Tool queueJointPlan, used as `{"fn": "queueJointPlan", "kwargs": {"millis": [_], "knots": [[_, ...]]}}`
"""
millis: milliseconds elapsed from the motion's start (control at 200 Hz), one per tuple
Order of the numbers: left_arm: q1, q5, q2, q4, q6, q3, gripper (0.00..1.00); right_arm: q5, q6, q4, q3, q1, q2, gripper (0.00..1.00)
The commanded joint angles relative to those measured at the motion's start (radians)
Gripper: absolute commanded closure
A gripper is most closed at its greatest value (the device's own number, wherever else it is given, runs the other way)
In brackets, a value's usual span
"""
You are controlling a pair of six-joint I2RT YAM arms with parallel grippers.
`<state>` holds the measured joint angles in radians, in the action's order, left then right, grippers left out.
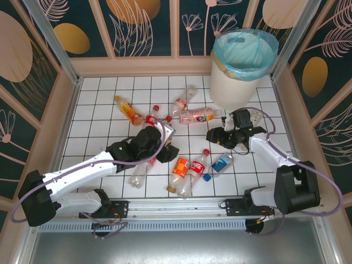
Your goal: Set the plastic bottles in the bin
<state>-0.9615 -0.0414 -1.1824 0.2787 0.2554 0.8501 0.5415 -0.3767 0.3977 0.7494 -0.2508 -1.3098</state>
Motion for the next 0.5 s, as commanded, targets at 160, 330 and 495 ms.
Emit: {"fn": "queueJointPlan", "kwargs": {"millis": [160, 330, 495], "knots": [[-0.068, 0.072, -0.019, -0.103, -0.185, -0.014, 0.33, 0.003, -0.005, 0.037, -0.008, -0.031, -0.076, 0.4], [-0.084, 0.066, -0.019, -0.164, -0.244, -0.036, 0.33, 0.009, -0.013, 0.012, -0.012, -0.049, -0.106, 0.39], [-0.088, 0.061, -0.019, -0.211, -0.271, -0.065, 0.31, 0.02, -0.029, -0.019, -0.015, -0.069, -0.156, 0.38]]}}
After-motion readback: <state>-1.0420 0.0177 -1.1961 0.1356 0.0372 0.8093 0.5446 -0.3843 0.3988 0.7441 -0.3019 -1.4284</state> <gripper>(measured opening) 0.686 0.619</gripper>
